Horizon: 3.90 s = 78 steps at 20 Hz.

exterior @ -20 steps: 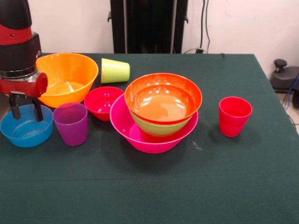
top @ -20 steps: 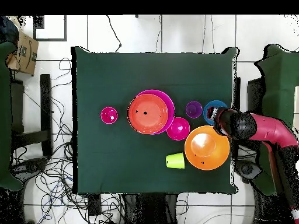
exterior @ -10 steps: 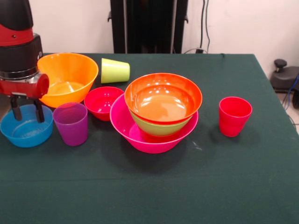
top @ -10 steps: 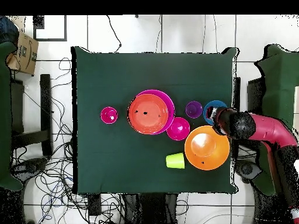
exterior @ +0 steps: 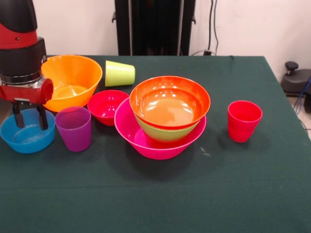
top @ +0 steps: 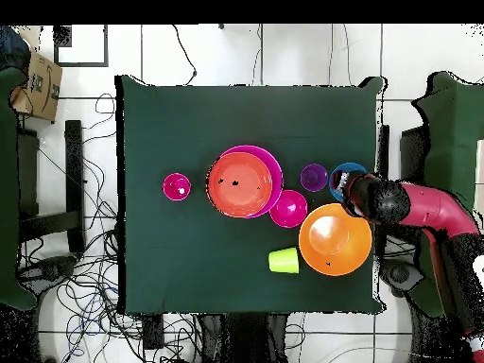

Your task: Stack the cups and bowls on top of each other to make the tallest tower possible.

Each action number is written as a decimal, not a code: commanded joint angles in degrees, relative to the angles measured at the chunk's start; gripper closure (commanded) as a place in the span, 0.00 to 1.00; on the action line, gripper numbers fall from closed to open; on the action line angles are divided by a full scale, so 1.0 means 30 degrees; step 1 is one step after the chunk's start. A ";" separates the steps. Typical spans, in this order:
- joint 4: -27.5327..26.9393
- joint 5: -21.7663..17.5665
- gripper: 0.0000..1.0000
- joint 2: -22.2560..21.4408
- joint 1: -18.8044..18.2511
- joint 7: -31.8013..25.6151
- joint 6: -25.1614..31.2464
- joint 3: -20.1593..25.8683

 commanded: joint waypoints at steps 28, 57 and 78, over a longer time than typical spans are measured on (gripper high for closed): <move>0.0284 -0.0951 0.00 0.2463 0.1387 -0.0412 -0.2178 -0.1982; 0.0165 -0.0847 0.00 0.2831 0.1838 -0.0305 -0.3187 -0.2965; -0.0354 -0.0752 1.00 0.2970 0.2257 -0.0497 -0.3206 -0.3320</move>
